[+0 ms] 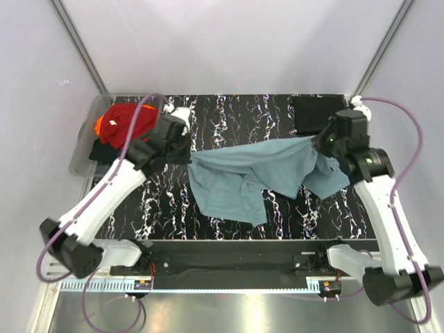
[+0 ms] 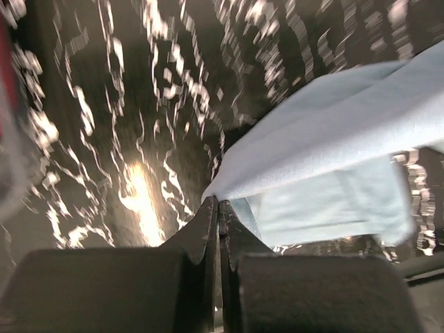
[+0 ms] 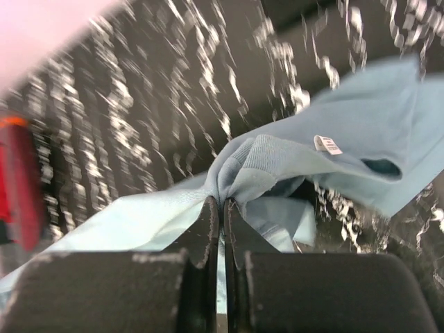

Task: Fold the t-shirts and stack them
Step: Flatten the tshirt out

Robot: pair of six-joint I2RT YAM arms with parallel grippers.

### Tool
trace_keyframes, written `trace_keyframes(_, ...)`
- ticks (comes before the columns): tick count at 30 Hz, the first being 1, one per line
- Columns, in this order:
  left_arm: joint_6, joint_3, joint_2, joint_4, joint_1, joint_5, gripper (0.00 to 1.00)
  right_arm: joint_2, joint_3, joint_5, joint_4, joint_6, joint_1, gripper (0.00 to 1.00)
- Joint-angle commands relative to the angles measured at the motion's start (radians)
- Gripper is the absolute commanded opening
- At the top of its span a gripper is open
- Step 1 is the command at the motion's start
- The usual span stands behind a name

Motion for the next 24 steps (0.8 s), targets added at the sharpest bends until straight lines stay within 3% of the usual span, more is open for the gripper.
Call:
trace_keyframes(1, 0.089, 0.092, -0.119, -0.012, 0.003, -0.006, 0.00, -0.115, 0.118, 0.063, -0.044, -0.058, -0.003, 0.00)
trace_keyframes(9, 0.067, 0.211, -0.289, -0.020, 0.000, 0.124, 0.00, -0.343, 0.231, 0.111, -0.133, -0.057, -0.001, 0.00)
trace_keyframes(14, 0.040, 0.204, -0.271, -0.020, 0.002, 0.242, 0.00, -0.396, 0.224, 0.163, -0.124, -0.012, -0.001, 0.00)
trace_keyframes(19, 0.069, 0.189, -0.183, -0.012, 0.005, 0.252, 0.00, -0.303, 0.096, 0.126, -0.041, -0.061, -0.001, 0.00)
trace_keyframes(24, 0.075, 0.109, 0.023, 0.056, 0.054, 0.336, 0.00, -0.035, -0.004, 0.119, 0.069, -0.104, -0.001, 0.04)
